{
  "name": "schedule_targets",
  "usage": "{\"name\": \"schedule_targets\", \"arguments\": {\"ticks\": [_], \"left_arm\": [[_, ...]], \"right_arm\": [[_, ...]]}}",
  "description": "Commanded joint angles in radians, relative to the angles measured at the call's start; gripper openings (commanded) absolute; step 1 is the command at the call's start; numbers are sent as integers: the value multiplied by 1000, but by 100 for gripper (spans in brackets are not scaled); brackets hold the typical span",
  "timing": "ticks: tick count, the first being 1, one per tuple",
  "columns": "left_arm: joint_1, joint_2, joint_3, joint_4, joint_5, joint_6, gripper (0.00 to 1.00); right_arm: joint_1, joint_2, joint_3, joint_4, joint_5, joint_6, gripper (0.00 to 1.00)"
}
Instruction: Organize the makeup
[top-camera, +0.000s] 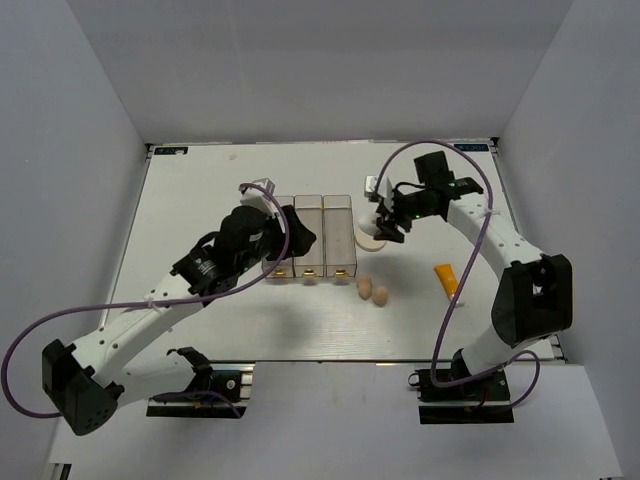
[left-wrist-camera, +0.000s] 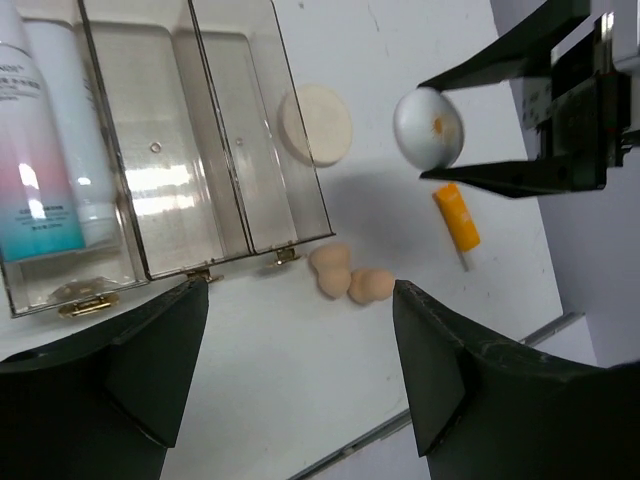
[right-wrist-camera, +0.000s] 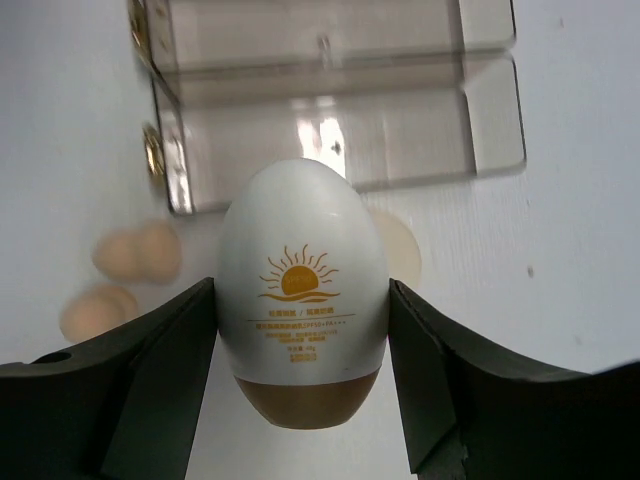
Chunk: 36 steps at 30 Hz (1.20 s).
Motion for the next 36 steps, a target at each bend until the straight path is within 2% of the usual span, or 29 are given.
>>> {"name": "schedule_targets", "arguments": {"ticks": [1, 3, 4, 7, 8, 11, 14, 18, 23, 28, 33, 36], "left_arm": [[4, -70, -22, 7, -97, -18, 84], [4, -88, -30, -4, -106, -28, 84], [4, -94, -33, -8, -110, -31, 84], [4, -121, -31, -31, -130, -42, 84], [4, -131, -28, -43, -143, -51, 84], [4, -159, -27, -60, -164, -62, 84], [-5, -177, -27, -91, -179, -80, 84], [-5, -190, -27, -110, -184, -96, 84], [-5, -182, -7, -131, -183, -99, 84], [-5, -174, 7, -139, -189, -97, 84], [-5, -177, 10, -151, -195, -103, 84], [-5, -180, 3, -145, -193, -106, 84]], "right_arm": [[79, 33, 41, 117, -114, 250, 0], [139, 77, 80, 190, -133, 344, 1], [165, 99, 98, 225, -141, 452, 2], [216, 195, 190, 355, -173, 633, 2], [229, 246, 236, 416, -176, 754, 1], [254, 323, 281, 502, -170, 920, 1], [282, 369, 307, 596, -182, 997, 1], [309, 407, 272, 706, -194, 1030, 4], [325, 463, 261, 747, -205, 996, 10], [334, 508, 252, 747, -181, 942, 29], [325, 513, 224, 731, -162, 893, 37], [325, 516, 215, 724, -147, 872, 49]]}}
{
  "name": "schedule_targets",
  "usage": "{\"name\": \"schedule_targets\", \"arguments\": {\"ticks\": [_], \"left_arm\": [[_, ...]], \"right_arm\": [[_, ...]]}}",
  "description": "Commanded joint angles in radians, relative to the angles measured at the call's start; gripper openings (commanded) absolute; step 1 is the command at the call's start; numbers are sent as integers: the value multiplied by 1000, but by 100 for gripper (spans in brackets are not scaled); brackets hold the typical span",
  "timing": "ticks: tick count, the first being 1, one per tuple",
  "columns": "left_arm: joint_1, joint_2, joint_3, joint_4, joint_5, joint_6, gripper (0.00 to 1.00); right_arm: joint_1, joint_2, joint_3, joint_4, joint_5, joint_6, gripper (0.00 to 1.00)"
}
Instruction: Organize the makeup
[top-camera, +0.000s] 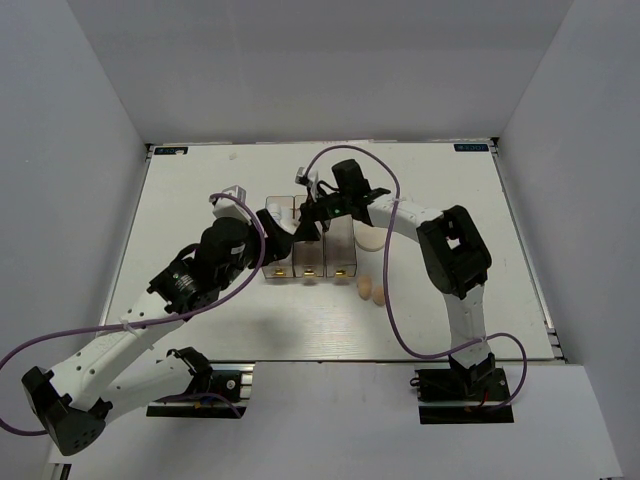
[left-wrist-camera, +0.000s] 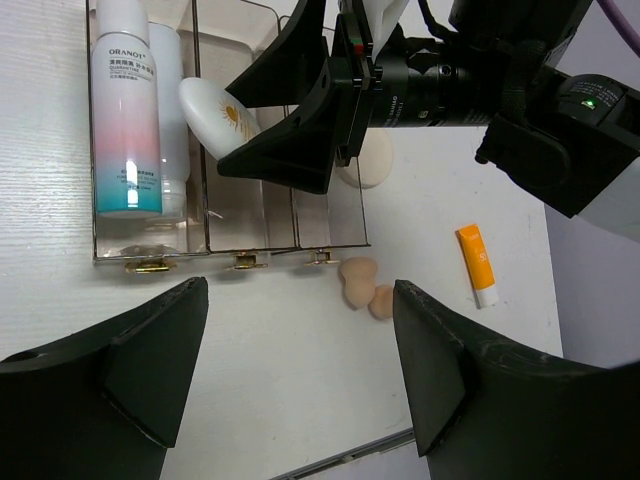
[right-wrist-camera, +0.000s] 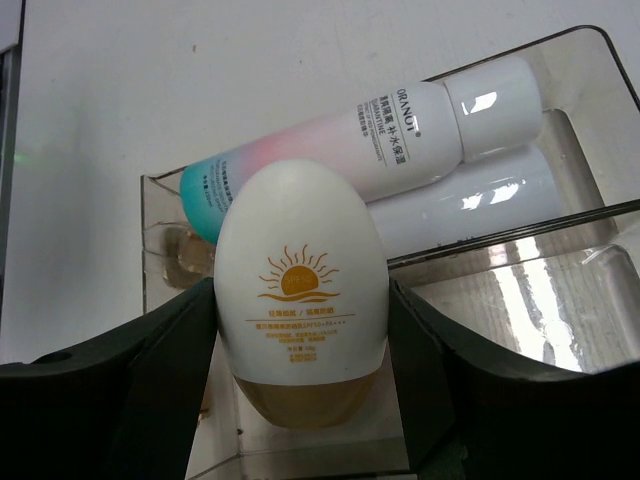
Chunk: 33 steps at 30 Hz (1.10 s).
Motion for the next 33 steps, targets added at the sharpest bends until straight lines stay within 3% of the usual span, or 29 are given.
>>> {"name": "schedule_targets", "arguments": {"ticks": [1, 6, 9, 19, 22, 25, 26, 29, 33], "left_arm": [[-4, -8, 30, -1, -16, -8, 84], [-4, 4, 34, 1, -11, -7, 84], [-4, 4, 25, 12, -7, -8, 84], [-4, -5, 13, 25, 4, -10, 84], [-4, -8, 16, 19, 7, -7, 84], [-4, -2, 5, 33, 31, -2, 84], [-4, -1, -1, 50, 39, -2, 84], [-4, 18, -26, 99, 77, 7, 83], [-4, 56, -41, 151, 128, 30, 82]], "right_arm": [[-4, -3, -4, 34, 3, -48, 53], [-6, -22, -5, 16, -13, -71, 70], [-10, -35, -1, 2, -22, -91, 74], [-32, -75, 5, -7, -36, -82, 75], [-56, -138, 0, -7, -31, -68, 69], [-107, -222, -32, -37, 20, -33, 50], [-122, -241, -43, -50, 27, -30, 35], [-193, -321, -93, -146, 73, -41, 11], [-297, -431, -204, -335, 200, -106, 0]]}}
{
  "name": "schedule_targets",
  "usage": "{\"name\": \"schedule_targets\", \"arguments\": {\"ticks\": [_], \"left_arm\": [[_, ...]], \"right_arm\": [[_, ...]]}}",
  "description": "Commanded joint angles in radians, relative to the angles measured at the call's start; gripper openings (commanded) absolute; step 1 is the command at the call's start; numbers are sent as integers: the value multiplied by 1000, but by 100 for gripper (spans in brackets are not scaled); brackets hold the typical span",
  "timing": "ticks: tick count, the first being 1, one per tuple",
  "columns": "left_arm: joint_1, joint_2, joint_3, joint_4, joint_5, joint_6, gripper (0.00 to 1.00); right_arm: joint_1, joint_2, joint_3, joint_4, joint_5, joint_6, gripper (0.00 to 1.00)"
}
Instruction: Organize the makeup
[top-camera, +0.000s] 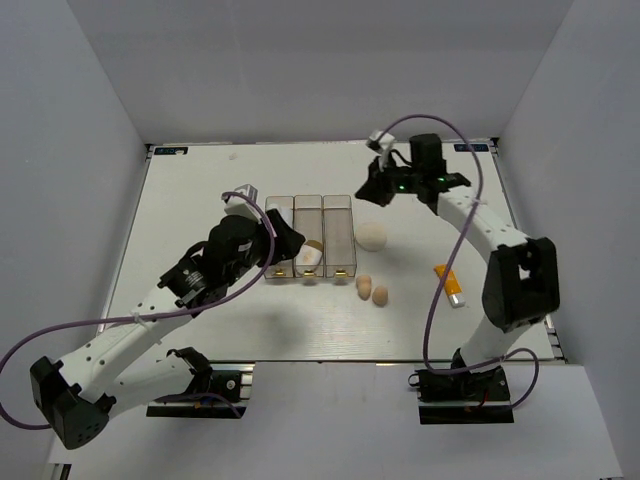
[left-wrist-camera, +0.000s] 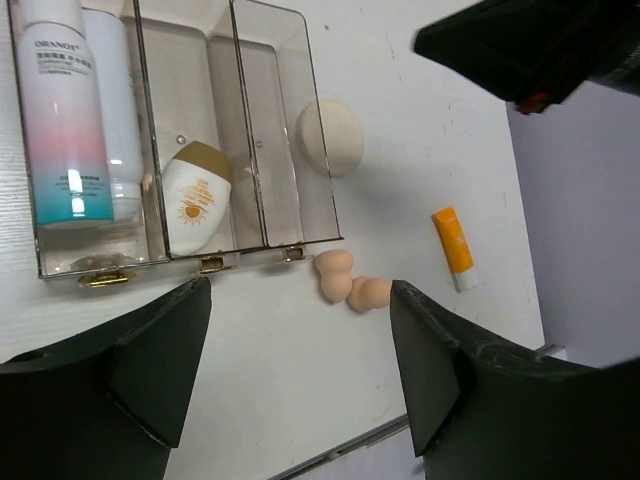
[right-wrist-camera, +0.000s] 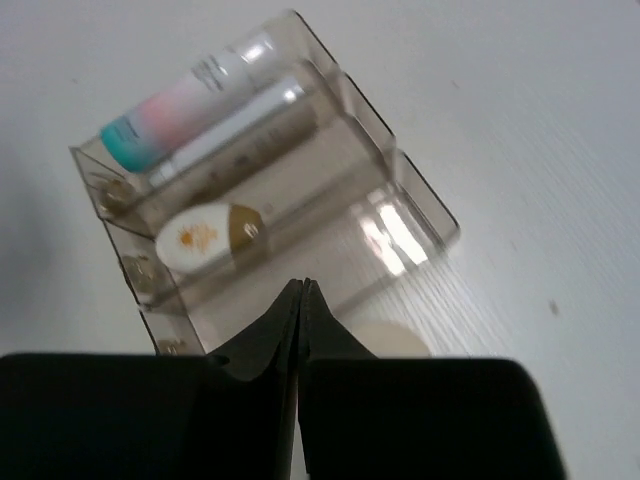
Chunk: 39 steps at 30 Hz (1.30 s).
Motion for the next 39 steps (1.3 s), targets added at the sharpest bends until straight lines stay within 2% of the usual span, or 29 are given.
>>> {"name": "schedule_targets", "arguments": {"ticks": [1, 3, 4, 5, 7, 10, 12, 16, 20, 28, 39], "left_arm": [[-4, 36, -19, 70, 72, 30, 82], [-4, 49, -20, 94, 86, 43, 82], [-4, 53, -26, 99, 97, 46, 82], [-4, 58, -29, 112, 101, 50, 82], [-4, 63, -52, 140, 123, 52, 82], [9, 61, -77, 180, 141, 52, 83], [9, 67, -88, 186, 147, 55, 83], [9, 81, -88, 195, 161, 61, 84], [9, 84, -100, 209, 172, 59, 84], [9, 64, -112, 194, 152, 52, 84], [9, 63, -100, 166, 126, 49, 84]], "right_arm": [[-61, -114, -103, -248, 141, -70, 0], [-111, -174, -203, -316, 256, -116, 1], [-120, -237, -241, -333, 308, -144, 5], [-147, -274, -307, -359, 398, -155, 25], [-176, -354, -355, -401, 494, -185, 48], [-207, -420, -420, -468, 627, -178, 66], [-239, -450, -467, -496, 676, -173, 70], [-295, -484, -529, -522, 764, -196, 72], [-344, -457, -555, -536, 779, -207, 72], [-417, -336, -550, -539, 626, -213, 70], [-427, -214, -573, -452, 563, -186, 65]]}}
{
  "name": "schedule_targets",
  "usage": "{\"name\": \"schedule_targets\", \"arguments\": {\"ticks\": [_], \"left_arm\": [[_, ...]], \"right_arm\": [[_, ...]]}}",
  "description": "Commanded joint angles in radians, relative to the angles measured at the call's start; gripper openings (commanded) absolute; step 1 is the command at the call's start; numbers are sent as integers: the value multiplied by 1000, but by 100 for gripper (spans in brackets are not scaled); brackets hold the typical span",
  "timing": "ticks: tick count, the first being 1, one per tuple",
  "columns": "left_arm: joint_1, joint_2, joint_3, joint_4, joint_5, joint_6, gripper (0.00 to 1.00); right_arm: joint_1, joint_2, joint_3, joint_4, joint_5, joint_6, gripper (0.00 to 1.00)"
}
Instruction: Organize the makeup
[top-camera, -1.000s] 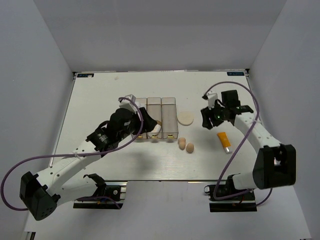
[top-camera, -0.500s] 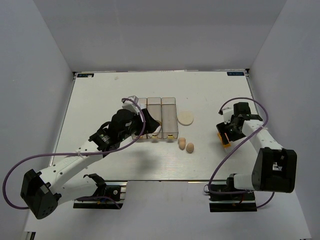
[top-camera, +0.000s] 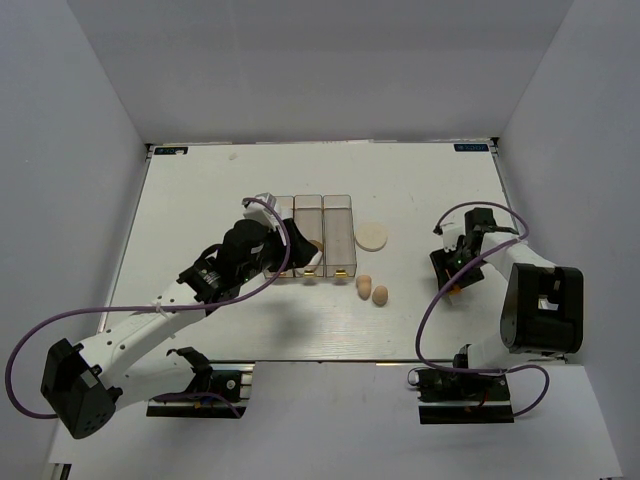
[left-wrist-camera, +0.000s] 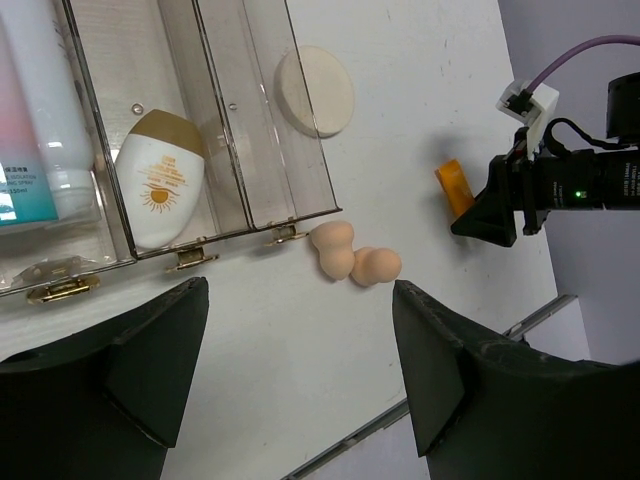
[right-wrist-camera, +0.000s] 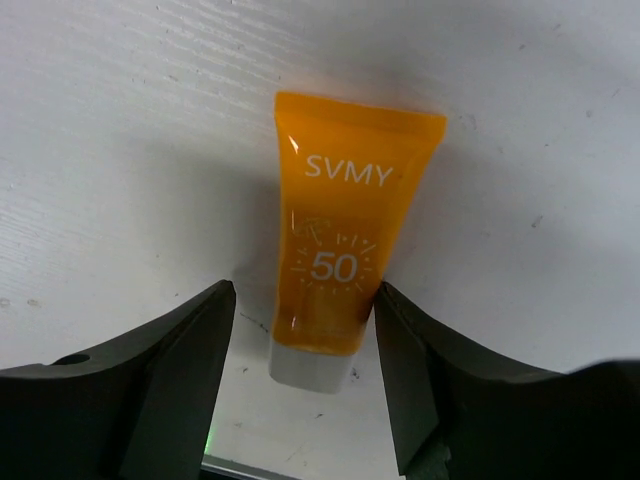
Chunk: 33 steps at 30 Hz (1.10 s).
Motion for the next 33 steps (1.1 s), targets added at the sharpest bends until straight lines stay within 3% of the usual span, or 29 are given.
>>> {"name": "schedule_targets", "arguments": {"ticks": [1, 8, 10, 13, 17, 21, 25, 33], "left_arm": [[4, -25, 10, -16, -21, 0, 84], [4, -13, 22, -20, -24, 2, 84], [4, -10, 24, -19, -24, 3, 84], [4, -4, 25, -11, -21, 6, 84], [4, 7, 35, 0, -19, 12, 84], [4, 4, 38, 13, -24, 20, 84], [4, -5, 44, 12, -34, 28, 84], [4, -36, 61, -28, -73, 26, 83]], "right_arm": [[-6, 18, -21, 55, -29, 7, 64], [-7, 34, -32, 74, -47, -26, 32], [-7, 22, -14, 70, -61, -42, 29], [-6, -15, 43, 32, -156, -97, 27], [16, -63, 158, -21, -400, -138, 25], [114, -37, 304, 3, -608, -86, 25], [235, 5, 362, 151, -687, 36, 26], [460, 265, 557, 446, -765, 337, 26]]}}
